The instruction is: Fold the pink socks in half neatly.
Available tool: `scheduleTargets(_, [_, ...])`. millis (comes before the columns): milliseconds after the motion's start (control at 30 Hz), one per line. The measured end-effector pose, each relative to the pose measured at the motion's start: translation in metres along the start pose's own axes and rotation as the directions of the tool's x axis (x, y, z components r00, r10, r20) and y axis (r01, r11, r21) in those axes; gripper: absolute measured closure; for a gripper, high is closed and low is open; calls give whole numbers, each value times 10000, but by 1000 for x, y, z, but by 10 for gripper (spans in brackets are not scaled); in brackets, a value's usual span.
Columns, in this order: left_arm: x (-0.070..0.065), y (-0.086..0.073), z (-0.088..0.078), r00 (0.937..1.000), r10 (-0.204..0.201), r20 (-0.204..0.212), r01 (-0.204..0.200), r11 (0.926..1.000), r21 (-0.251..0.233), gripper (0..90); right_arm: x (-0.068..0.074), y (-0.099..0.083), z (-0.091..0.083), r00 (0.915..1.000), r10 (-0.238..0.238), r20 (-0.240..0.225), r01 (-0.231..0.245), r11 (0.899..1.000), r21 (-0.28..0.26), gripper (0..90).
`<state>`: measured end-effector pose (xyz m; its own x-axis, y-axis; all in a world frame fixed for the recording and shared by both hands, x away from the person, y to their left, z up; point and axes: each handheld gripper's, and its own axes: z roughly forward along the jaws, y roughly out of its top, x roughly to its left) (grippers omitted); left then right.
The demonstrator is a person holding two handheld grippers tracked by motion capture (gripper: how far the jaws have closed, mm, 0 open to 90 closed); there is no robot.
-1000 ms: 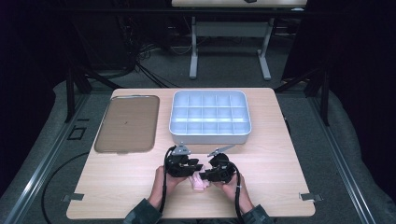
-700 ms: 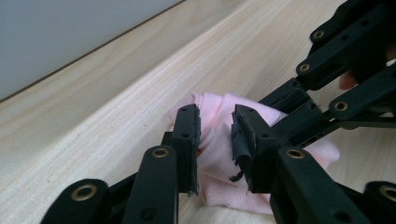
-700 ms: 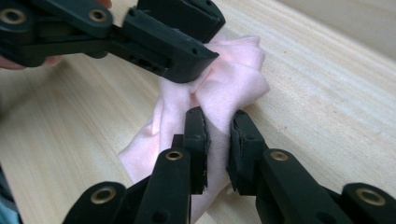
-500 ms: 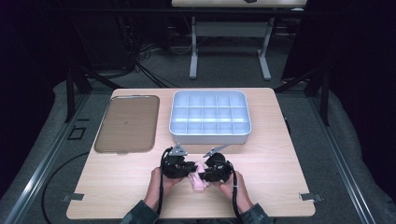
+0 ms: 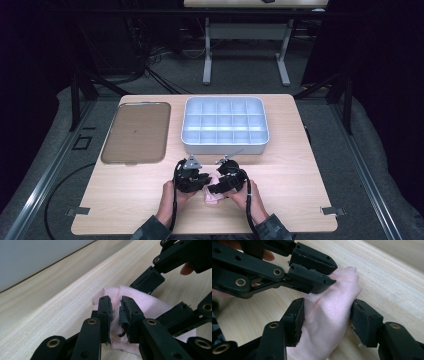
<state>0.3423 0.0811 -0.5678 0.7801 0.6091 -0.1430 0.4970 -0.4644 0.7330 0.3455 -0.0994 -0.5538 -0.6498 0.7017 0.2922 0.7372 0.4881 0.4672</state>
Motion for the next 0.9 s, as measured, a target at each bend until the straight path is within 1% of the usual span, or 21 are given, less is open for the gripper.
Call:
scheduleTargets(100, [0,-1,0,10000,8,-15,-8,10000,-41,775,3,1,5,9996,-151,249,145,9995,268,473])
scheduleTargets(133, [0,-1,0,10000,7,27,-7,10000,-14,775,5,2,8,9990,-294,328,281,9989,366,500])
scheduleTargets(167, [1,-1,0,9999,-88,80,88,9999,-56,775,5,2,8,9990,-294,328,281,9989,366,500])
scheduleTargets(200, [2,-1,0,9999,-68,115,69,10000,-63,774,6,3,8,9989,-323,351,307,9985,456,517])
scheduleTargets(267, [2,-1,0,9999,-68,121,69,10000,-68,773,7,5,9,9994,-194,284,180,9987,483,554])
scheduleTargets(300, [2,-1,0,9999,-60,120,61,10000,-75,772,6,5,8,9993,-284,261,268,9978,603,571])
scheduleTargets(400, [3,-2,-1,10000,-44,56,45,9999,-128,756,3,5,8,9997,-256,57,252,9977,623,620])
scheduleTargets(433, [3,-2,-1,10000,-73,37,73,9998,-167,745,2,4,9,9999,-101,-65,104,9990,430,637])
scheduleTargets(467, [5,-2,-2,9999,-126,12,126,9997,-197,725,0,3,6,9997,-236,-58,239,9980,592,656])
scheduleTargets(500, [6,-2,-2,9997,-235,58,237,9994,-270,704,-2,1,7,9972,-177,-727,198,9994,287,672])
scheduleTargets(533, [8,-3,-3,9996,-249,99,252,9992,-306,688,-2,0,6,9969,-64,-786,88,9995,301,687])
scheduleTargets(567, [9,-3,-4,9994,-324,75,326,9988,-365,667,-2,-1,6,9965,-149,-827,168,9996,226,695])
scheduleTargets(600, [10,-3,-5,9995,-289,146,295,9986,-435,645,-2,-2,6,9963,-179,-842,194,9997,175,701])
scheduleTargets(667, [9,-3,-9,9996,-281,41,283,9978,-603,637,-2,-2,6,9953,-316,-919,324,9995,68,710])
scheduleTargets(700, [10,-2,-11,9996,-261,-53,257,9975,-652,614,-2,-2,6,9947,-370,-955,374,9993,32,714])
scheduleTargets(733, [10,-2,-13,9992,-346,-196,331,9969,-715,578,-2,-2,6,9947,-362,-964,367,9993,34,715])
scheduleTargets(767, [11,-2,-16,9985,-378,-388,348,9966,-750,529,-2,-2,6,9948,-328,-960,333,9994,30,717])
scheduleTargets(800, [13,-2,-19,9977,-459,-490,418,9958,-813,477,-2,-2,5,9947,-294,-987,299,9995,34,719])
scheduleTargets(833, [14,-3,-22,9967,-576,-565,525,9947,-880,426,-3,-3,5,9946,-426,-942,426,9991,-18,721])
scheduleTargets(900, [17,-5,-31,9945,-729,-750,646,9921,-1077,350,-3,-3,5,9949,-342,-953,343,9994,-8,723])
